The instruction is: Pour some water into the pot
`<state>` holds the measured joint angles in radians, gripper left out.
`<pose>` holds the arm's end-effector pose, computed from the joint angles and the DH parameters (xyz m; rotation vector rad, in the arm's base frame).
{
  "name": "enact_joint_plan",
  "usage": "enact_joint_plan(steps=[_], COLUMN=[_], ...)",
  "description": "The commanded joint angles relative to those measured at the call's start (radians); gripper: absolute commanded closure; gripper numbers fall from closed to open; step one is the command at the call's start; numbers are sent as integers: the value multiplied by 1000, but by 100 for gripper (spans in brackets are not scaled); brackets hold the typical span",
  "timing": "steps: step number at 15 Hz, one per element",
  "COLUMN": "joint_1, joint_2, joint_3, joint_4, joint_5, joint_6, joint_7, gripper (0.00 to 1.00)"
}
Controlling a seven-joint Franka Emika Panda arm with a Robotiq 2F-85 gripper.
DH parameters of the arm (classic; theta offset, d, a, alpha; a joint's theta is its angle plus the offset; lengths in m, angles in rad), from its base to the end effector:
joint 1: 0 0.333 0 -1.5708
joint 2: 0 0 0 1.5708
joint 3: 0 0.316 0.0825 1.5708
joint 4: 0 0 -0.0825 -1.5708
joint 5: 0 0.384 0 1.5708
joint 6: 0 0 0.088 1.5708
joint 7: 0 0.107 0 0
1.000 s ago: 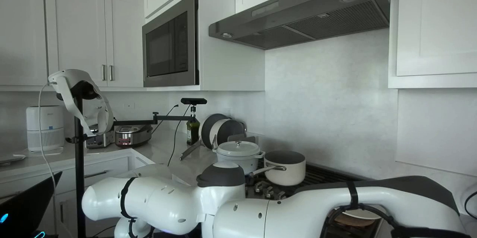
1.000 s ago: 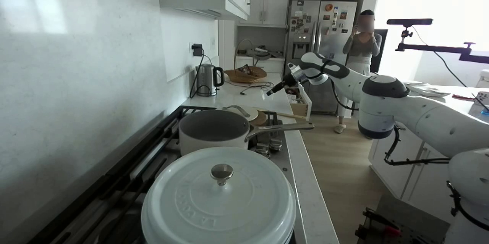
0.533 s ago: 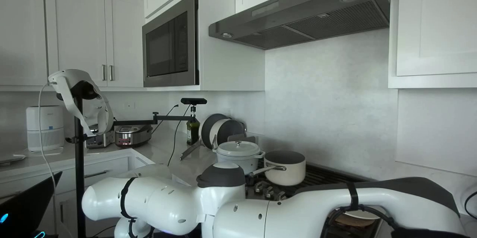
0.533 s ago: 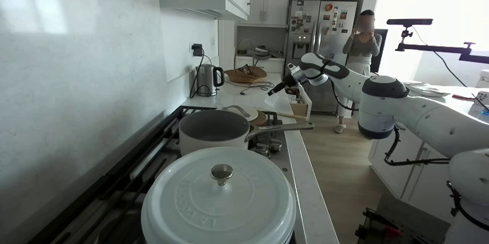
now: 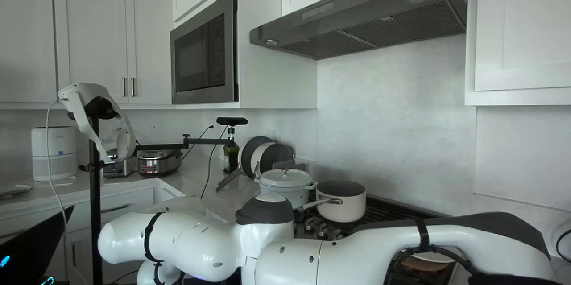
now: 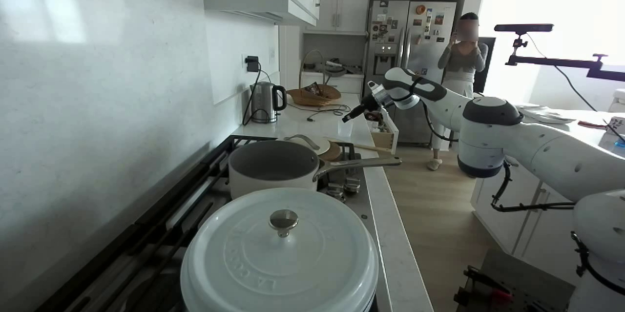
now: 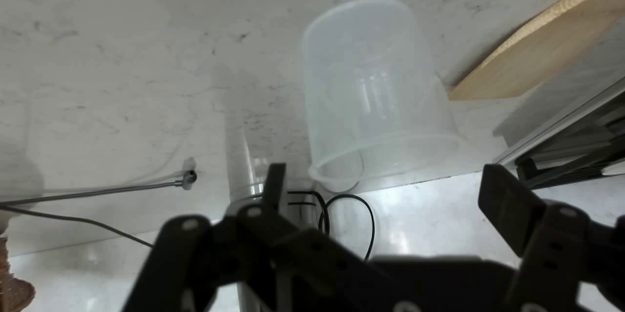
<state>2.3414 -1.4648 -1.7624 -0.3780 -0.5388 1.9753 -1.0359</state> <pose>0.7254 -0.4126 0.3393 -2.5114 -0.5638 -1.1645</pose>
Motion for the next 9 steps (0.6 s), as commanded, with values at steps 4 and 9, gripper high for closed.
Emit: enact_joint_plan(steps=[4,9], joint_1=[6,-23], joint_2=[33,-13], joint_3=[-31,-129], joint_4=[11,-13], joint_5=[-30,-119], joint_6=[-16,-139], joint_7=[66,103], gripper=[0,0])
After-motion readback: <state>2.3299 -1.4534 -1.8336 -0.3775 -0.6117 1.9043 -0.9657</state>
